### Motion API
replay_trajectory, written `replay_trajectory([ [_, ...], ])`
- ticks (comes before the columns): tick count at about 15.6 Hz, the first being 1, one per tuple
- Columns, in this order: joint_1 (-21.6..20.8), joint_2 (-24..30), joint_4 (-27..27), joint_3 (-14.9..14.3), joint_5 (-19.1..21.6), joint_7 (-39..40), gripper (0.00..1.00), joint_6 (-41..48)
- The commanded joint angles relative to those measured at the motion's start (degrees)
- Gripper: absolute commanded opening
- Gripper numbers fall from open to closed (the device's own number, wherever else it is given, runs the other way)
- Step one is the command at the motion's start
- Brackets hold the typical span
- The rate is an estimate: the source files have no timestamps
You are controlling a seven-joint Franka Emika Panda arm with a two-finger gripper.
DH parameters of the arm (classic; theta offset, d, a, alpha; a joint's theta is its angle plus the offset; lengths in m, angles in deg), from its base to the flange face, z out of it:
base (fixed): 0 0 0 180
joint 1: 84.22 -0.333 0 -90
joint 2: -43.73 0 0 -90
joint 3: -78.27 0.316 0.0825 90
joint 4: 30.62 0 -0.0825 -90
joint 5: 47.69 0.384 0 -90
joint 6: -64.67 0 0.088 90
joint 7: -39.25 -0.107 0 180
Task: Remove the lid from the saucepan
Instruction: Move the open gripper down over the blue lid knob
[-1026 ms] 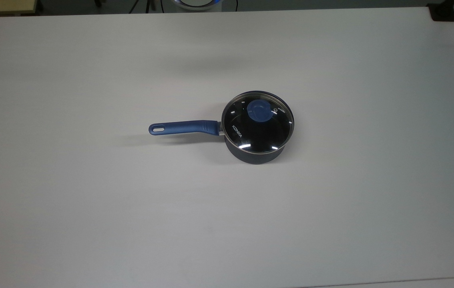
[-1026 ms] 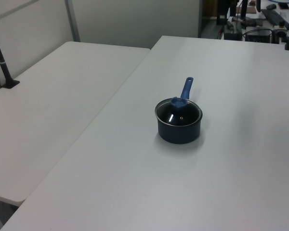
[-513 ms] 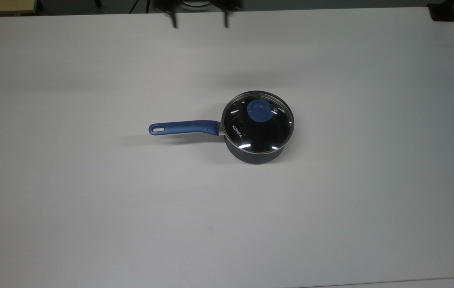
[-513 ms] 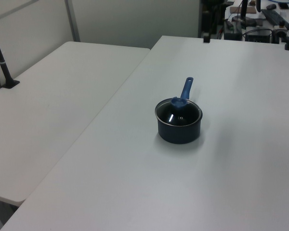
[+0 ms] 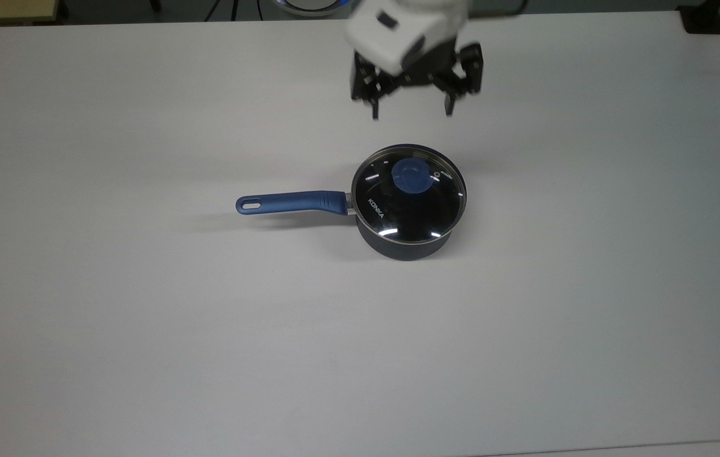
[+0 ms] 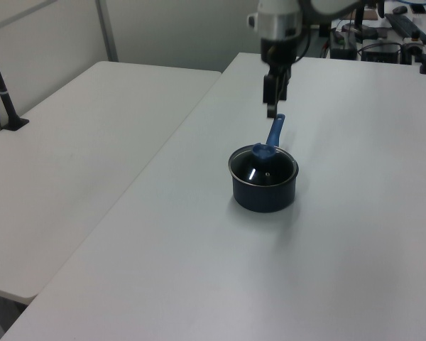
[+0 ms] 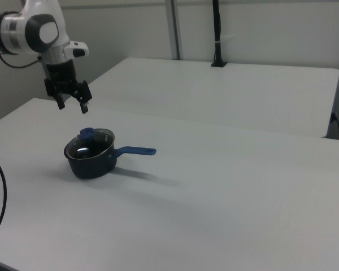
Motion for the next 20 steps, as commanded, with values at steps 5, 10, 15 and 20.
replay_trajectory([
  [5, -2.5, -4.7, -1.2, -0.8, -0.9, 6.0, 1.0, -4.9],
  [10, -2.4, -6.2, -2.1, -0.8, -3.1, 7.0, 1.0, -6.8],
  [15, -2.5, -6.9, -5.6, -0.7, -4.4, 7.0, 0.96, -11.5],
  [20, -2.6, -7.8, -5.6, -0.7, -4.1, 6.5, 0.84, -12.5],
])
